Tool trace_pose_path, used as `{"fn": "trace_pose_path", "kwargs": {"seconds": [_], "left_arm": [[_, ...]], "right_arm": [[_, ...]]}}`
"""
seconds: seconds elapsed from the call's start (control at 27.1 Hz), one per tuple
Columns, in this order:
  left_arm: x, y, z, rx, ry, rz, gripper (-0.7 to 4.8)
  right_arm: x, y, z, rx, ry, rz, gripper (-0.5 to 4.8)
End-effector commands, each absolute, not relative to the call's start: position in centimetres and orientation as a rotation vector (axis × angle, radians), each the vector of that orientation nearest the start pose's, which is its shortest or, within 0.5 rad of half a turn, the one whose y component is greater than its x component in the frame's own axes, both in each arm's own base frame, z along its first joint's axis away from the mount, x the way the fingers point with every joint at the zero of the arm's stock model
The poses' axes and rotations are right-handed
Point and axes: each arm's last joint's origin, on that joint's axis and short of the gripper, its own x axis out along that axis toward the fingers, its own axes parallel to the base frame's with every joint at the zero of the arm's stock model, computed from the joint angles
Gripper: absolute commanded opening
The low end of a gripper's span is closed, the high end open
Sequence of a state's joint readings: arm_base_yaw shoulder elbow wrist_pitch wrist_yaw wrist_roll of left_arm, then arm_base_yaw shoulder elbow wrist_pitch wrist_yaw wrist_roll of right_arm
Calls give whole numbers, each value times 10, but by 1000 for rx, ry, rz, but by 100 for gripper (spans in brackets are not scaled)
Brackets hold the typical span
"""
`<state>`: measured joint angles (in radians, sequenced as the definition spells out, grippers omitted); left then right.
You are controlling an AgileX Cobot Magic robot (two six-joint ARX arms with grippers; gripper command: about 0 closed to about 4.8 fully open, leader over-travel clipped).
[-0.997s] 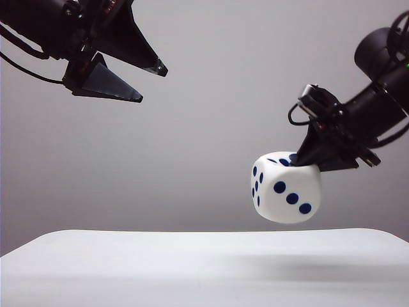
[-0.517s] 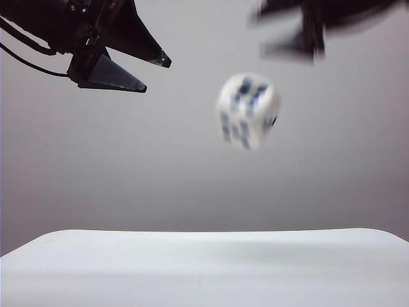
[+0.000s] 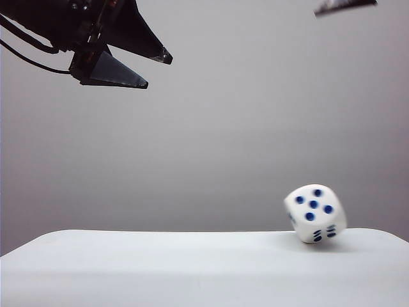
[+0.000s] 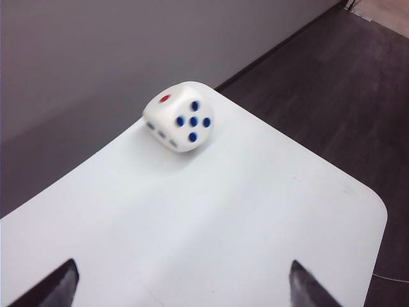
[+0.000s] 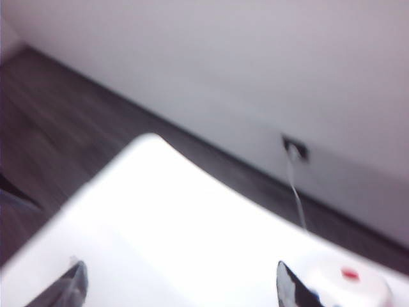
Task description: Pick up the dice on the table and roll the dice.
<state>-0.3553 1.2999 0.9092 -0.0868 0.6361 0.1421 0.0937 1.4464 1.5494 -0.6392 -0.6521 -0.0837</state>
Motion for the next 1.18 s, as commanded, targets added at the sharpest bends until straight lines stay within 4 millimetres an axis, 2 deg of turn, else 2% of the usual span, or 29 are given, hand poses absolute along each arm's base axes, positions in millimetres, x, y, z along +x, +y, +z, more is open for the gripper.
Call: {"fn": "trace_pose_path", "kwargs": {"seconds": [0.04, 0.15, 0.37, 0.48, 0.52, 0.55, 0.66, 0.74, 0.78, 0.81, 1.03, 1.18], "left_arm": [[256, -114, 281, 64, 398, -1009, 426], [256, -114, 281, 64, 399, -1009, 426], [256, -113, 281, 64, 407, -1010, 426], [255, -113, 279, 62, 426, -1010, 421], [255, -113, 278, 61, 435, -1010, 388], [254, -113, 278, 60, 441, -1009, 368], [254, -113, 277, 58, 456, -1009, 358], [253, -112, 276, 56, 469, -1007, 263], [250, -108, 277, 54, 486, -998, 131], [246, -103, 279, 73, 501, -974, 86], [230, -92, 288, 191, 529, -797, 79], [214, -84, 306, 221, 460, -711, 78]], "right_arm": [[297, 43, 392, 11, 585, 667, 368], [296, 41, 384, -2, 642, 600, 367], [285, 36, 370, -30, 844, 479, 275], [275, 34, 358, -30, 995, 440, 273], [272, 34, 352, -24, 1036, 440, 273], [272, 34, 349, -23, 1051, 440, 273], [272, 33, 342, -39, 1079, 407, 274], [269, 32, 342, -44, 1065, 379, 274], [263, 32, 346, -25, 1006, 362, 274], [253, 31, 348, -14, 952, 354, 274], [216, 26, 342, 26, 850, 311, 273], [191, 24, 332, 102, 638, 288, 259]]}}
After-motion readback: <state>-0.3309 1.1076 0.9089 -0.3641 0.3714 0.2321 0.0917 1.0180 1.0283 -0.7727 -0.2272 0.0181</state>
